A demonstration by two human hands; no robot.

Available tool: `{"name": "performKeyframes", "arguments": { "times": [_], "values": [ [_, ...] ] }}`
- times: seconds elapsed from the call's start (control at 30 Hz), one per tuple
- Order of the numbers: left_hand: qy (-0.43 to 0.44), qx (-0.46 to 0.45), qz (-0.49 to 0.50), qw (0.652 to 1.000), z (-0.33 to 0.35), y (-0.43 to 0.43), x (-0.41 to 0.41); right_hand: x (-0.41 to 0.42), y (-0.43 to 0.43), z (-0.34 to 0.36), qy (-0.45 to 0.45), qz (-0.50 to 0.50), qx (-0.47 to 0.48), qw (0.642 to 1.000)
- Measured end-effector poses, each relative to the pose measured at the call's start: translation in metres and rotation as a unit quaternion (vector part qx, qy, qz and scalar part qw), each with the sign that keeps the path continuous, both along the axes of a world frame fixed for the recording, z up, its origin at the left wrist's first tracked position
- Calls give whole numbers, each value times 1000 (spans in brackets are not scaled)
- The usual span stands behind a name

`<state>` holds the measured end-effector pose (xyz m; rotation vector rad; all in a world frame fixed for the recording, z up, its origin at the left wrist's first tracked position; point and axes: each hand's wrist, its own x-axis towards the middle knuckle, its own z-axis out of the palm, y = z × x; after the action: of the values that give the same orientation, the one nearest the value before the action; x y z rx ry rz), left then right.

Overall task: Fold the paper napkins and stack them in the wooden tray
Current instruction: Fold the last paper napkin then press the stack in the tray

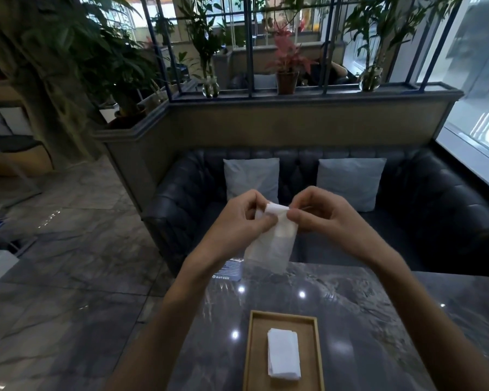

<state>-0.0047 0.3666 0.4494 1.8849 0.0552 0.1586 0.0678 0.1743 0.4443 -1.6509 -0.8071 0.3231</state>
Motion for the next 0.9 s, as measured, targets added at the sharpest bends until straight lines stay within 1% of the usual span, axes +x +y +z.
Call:
{"name": "performKeyframes", "arguments": {
  "times": [0.1, 0.27, 0.33, 0.47, 0.57, 0.7, 0.77, 0.83, 0.9],
  "values": [
    [9, -4, -1, 1000, 1, 1, 0, 8, -1, 7, -16, 37, -54, 998],
    [26, -10, 5, 1000, -1, 4, 3, 19, -2, 9, -107, 34, -173, 978],
    [35, -10, -5, 999, -2, 4, 5, 21, -2, 10, -124, 54, -191, 972],
    [35, -16, -25, 999, -3, 2, 6, 24, -2, 11, -139, 64, -197, 968],
    [1, 9, -9, 1000, -3, -1, 6, 28, -3, 9, -153, 61, -215, 963],
    [-41, -5, 27, 999, -4, -2, 7, 29, -7, 9, -119, 49, -209, 969],
    [-55, -3, 33, 998, -5, -3, 7, 28, -6, 8, -120, 35, -201, 972],
    [-66, -2, 44, 997, -7, -6, 7, 27, -3, 4, -102, 19, -165, 981],
    [-75, -21, 54, 996, -10, -7, 7, 25, -1, -1, -52, 5, -95, 994]
  ]
}}
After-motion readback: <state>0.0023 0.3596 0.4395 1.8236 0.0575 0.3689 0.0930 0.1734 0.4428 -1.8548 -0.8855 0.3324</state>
